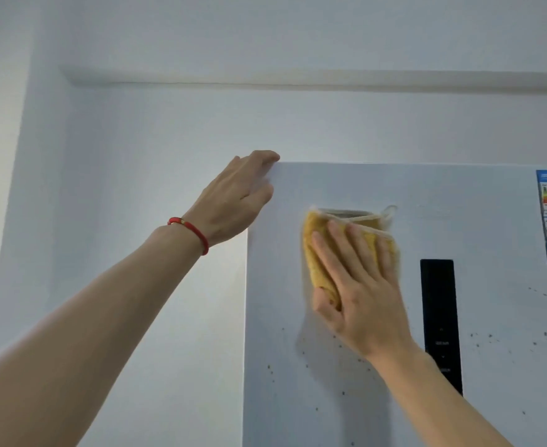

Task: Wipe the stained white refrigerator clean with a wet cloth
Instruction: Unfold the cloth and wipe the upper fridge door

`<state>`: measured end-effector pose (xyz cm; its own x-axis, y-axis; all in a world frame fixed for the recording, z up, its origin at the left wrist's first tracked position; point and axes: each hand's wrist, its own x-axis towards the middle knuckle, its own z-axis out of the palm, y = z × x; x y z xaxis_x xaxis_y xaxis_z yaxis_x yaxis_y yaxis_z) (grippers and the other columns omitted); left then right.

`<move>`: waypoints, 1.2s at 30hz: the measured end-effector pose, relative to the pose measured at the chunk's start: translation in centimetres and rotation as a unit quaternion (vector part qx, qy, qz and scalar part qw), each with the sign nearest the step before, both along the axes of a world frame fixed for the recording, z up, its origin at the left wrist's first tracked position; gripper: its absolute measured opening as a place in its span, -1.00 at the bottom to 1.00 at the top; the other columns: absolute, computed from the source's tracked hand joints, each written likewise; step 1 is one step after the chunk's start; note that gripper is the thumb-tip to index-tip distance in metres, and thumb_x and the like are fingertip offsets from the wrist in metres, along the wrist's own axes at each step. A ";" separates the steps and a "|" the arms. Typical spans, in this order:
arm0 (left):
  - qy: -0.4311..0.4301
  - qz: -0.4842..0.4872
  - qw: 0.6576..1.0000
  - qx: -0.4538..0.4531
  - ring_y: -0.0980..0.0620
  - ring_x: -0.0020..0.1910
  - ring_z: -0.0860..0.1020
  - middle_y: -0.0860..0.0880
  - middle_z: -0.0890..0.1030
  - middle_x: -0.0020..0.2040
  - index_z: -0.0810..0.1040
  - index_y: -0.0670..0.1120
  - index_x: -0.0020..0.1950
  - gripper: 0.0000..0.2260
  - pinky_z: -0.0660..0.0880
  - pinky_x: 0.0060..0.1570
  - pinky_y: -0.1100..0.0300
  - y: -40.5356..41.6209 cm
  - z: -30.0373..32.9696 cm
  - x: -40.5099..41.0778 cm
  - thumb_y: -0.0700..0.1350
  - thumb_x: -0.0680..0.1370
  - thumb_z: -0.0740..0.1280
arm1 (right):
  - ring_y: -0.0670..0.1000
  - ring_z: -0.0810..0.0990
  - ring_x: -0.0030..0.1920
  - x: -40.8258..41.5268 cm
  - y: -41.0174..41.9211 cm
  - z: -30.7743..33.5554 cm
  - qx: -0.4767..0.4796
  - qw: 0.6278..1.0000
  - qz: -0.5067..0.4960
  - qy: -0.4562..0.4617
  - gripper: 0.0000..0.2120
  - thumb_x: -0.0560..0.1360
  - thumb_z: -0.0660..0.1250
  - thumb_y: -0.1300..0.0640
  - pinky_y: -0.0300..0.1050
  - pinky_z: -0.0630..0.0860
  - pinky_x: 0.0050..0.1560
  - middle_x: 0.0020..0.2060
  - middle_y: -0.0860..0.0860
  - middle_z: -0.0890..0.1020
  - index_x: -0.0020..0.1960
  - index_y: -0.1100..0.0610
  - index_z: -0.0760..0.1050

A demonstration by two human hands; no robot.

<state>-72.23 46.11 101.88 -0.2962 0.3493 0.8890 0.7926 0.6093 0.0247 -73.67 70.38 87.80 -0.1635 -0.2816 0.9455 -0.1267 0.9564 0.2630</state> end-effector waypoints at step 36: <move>0.184 0.020 0.975 0.123 -0.05 -0.13 0.44 -0.01 0.57 -0.14 0.61 -0.16 -0.07 -0.78 0.40 -0.12 0.03 8.7 -13.4 0.3 -0.35 0.39 0.24 | 0.14 0.02 0.67 2.2 7.6 -6.6 0.063 0.997 -0.005 -0.050 -0.27 0.57 0.18 -0.16 0.44 0.07 0.56 0.67 0.00 0.11 0.67 0.06 0.14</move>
